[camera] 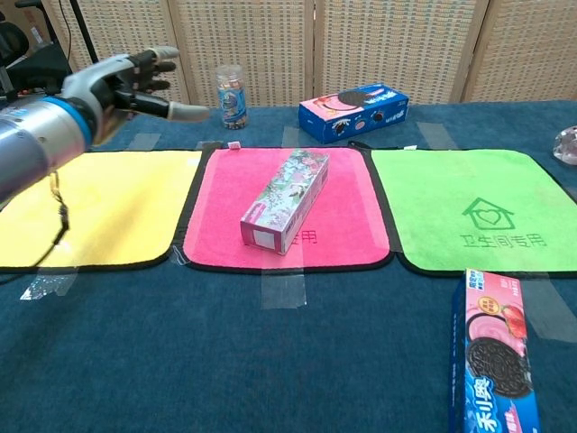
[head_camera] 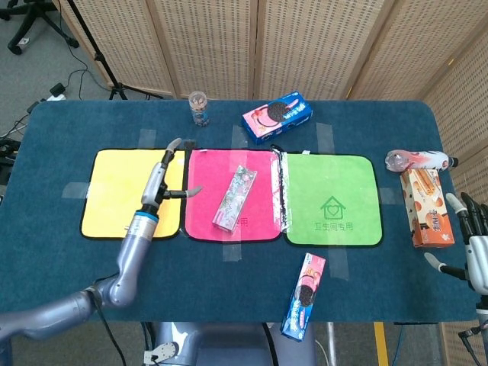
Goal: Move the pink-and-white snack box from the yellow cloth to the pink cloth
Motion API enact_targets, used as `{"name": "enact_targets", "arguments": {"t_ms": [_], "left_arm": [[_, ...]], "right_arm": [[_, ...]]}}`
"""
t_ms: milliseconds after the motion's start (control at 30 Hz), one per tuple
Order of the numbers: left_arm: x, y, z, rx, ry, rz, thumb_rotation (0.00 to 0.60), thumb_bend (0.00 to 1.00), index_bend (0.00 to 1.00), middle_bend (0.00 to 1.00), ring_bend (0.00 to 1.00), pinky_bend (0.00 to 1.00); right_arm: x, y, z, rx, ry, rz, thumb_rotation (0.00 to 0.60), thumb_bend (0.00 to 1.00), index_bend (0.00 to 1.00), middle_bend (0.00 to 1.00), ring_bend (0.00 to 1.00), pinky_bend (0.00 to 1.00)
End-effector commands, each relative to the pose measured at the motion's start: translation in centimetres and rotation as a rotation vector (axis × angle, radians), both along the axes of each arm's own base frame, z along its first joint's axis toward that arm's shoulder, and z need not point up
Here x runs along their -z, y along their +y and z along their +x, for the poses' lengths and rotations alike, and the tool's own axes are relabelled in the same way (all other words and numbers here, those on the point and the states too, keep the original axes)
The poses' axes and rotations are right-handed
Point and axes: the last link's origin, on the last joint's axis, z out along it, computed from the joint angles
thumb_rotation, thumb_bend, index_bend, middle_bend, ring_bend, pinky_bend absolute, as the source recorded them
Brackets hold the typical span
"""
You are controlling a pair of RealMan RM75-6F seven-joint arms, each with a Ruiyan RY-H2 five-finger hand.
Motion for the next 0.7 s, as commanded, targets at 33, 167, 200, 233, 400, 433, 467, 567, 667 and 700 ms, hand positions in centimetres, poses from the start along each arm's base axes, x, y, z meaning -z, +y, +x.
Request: {"name": "enact_targets", "arguments": {"t_ms": [33,167,200,233,400,433,467,567,667,700], "left_arm": [[-3.4,-1.4,-3.8,0.045,0.287,0.084,0.600,0.00,0.00,0.00,0.00,0.00],[-6.3,-3.0,-6.6,0.037,0.461,0.159,0.600,0.00,0.00,0.00,0.00,0.00],[-6.9,-3.5,-7.1,0.032,0.484,0.174,0.600,0.00,0.00,0.00,0.00,0.00],[-7.4,-4.0,-7.7,0.025,0.509,0.193,0.600,0.00,0.00,0.00,0.00,0.00],[-11.4,-8.0,-12.0,-0.071,0.656,0.276,0.600,0.00,0.00,0.00,0.00,0.00],[-12.0,-8.7,-12.7,-0.092,0.667,0.275,0.600,0.00,0.00,0.00,0.00,0.00],[-13.3,-9.8,-14.1,-0.139,0.690,0.279,0.600,0.00,0.00,0.00,0.00,0.00],[-15.5,-11.9,-16.0,-0.198,0.748,0.269,0.600,0.00,0.00,0.00,0.00,0.00],[-16.5,-13.2,-17.1,-0.237,0.788,0.254,0.600,0.00,0.00,0.00,0.00,0.00],[-16.7,-13.6,-17.4,-0.242,0.796,0.251,0.600,0.00,0.00,0.00,0.00,0.00]], "right_arm": [[0.2,0.1,0.2,-0.006,0.004,0.003,0.600,0.00,0.00,0.00,0.00,0.00],[0.3,0.2,0.2,-0.008,0.011,0.004,0.600,0.00,0.00,0.00,0.00,0.00],[0.3,0.3,0.3,-0.009,0.011,0.005,0.600,0.00,0.00,0.00,0.00,0.00],[0.4,0.3,0.3,-0.009,0.012,0.005,0.600,0.00,0.00,0.00,0.00,0.00],[0.5,0.2,0.3,-0.010,0.022,0.011,0.600,0.00,0.00,0.00,0.00,0.00],[0.6,0.2,0.3,-0.009,0.023,0.012,0.600,0.00,0.00,0.00,0.00,0.00],[0.5,0.1,0.3,-0.007,0.023,0.010,0.600,0.00,0.00,0.00,0.00,0.00],[0.7,-0.5,0.5,-0.006,0.036,0.018,0.600,0.00,0.00,0.00,0.00,0.00],[1.3,-1.4,1.5,-0.040,0.074,0.061,0.600,0.00,0.00,0.00,0.00,0.00],[1.5,-1.8,2.1,-0.062,0.078,0.086,0.600,0.00,0.00,0.00,0.00,0.00]]}}
